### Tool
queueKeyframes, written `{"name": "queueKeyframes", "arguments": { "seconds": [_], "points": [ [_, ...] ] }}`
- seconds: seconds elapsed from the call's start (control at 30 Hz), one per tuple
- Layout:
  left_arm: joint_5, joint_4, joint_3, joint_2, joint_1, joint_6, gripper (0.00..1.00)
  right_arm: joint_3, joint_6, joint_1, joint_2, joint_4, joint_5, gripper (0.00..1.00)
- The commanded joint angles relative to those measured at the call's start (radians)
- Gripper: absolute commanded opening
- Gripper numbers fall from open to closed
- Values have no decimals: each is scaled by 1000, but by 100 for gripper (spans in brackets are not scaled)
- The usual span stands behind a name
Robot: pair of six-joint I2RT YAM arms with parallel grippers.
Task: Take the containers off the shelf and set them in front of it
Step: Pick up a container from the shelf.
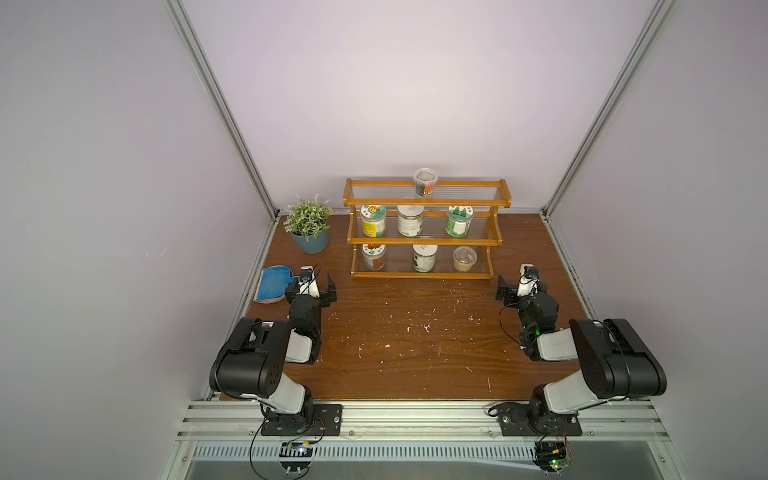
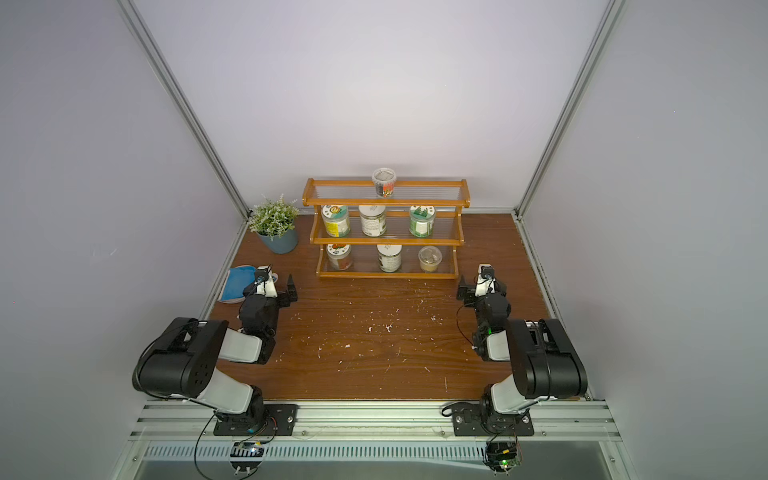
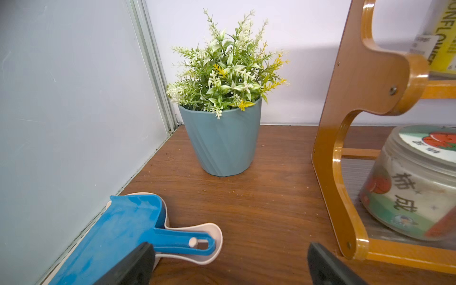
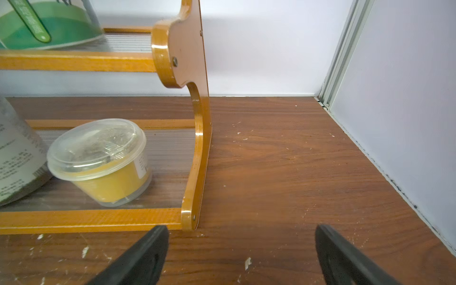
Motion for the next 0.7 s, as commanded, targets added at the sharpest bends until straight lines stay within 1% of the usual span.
{"name": "queueKeyframes", "arguments": {
  "seconds": [0.0,0.53,0.6,0.67],
  "points": [
    [7,22,6,8,13,3,100,5,-11,6,-3,35,14,99],
    [24,31,2,7,22,2,100,-7,8,-10,-10,47,-3,100],
    [-2,36,-8,-25,20,1,100,-14,8,-10,-24,73,-15,99],
    [-24,23,-28,-82,17,-2,100,17,0,-11,-94,-48,-21,100]
  ]
}}
